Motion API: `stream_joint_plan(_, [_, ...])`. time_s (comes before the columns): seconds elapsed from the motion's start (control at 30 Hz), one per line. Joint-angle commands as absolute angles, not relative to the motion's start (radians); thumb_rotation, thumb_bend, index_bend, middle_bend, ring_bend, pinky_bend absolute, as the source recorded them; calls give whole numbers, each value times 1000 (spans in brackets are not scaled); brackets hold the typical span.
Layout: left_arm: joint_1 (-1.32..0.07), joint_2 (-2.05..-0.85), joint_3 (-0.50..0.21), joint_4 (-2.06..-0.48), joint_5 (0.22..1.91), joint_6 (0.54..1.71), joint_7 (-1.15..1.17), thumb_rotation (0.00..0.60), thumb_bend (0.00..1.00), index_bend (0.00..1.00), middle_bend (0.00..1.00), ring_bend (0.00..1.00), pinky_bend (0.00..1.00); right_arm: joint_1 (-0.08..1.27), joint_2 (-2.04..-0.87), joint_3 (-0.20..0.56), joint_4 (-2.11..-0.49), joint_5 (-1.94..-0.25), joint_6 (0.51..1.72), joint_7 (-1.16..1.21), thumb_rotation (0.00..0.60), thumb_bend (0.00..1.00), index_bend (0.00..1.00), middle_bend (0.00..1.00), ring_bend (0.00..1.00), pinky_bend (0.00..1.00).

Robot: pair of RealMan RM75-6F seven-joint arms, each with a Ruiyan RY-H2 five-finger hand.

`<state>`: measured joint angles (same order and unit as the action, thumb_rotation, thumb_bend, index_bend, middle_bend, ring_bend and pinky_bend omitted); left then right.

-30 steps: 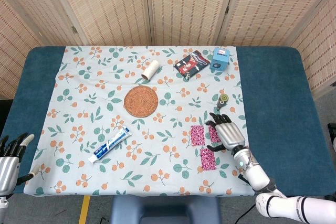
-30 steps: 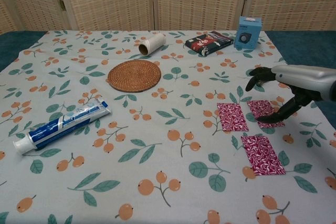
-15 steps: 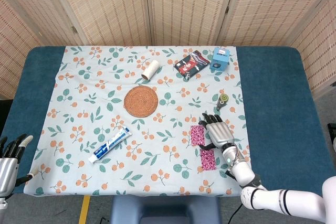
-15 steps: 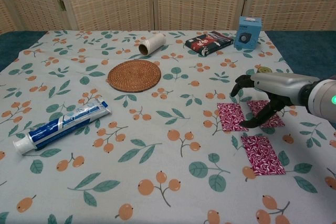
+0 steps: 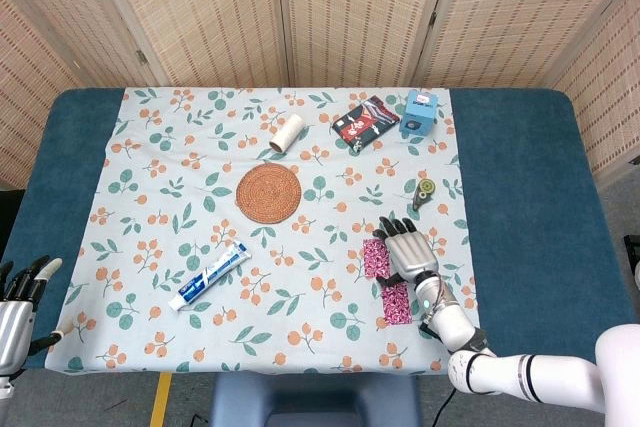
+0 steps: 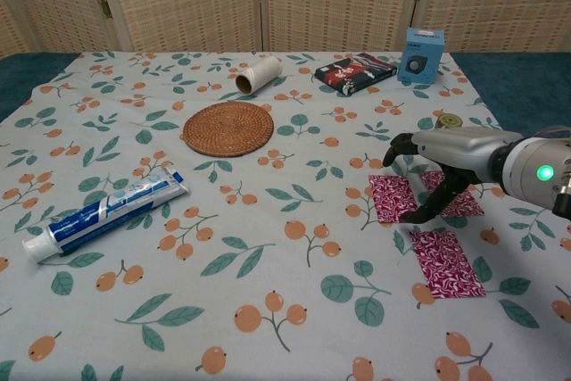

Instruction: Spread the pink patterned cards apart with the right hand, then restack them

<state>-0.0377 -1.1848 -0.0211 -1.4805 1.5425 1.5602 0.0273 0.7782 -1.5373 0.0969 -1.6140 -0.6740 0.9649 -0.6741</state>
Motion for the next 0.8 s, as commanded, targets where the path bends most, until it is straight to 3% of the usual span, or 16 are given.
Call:
stream_joint_plan(0.03, [-38, -1185, -22, -1479, 1541, 1560, 26, 600, 283, 166, 129, 201, 0, 789, -1542, 89, -1615, -658, 966, -691, 443, 267, 157, 44, 0, 0])
stream_joint_plan(0.8, [-41, -1188, -25, -1476, 1537, 1553, 28, 600, 284, 163, 129, 201, 0, 826, -1564, 66, -1587, -613, 980, -722, 444, 268, 154, 44, 0, 0])
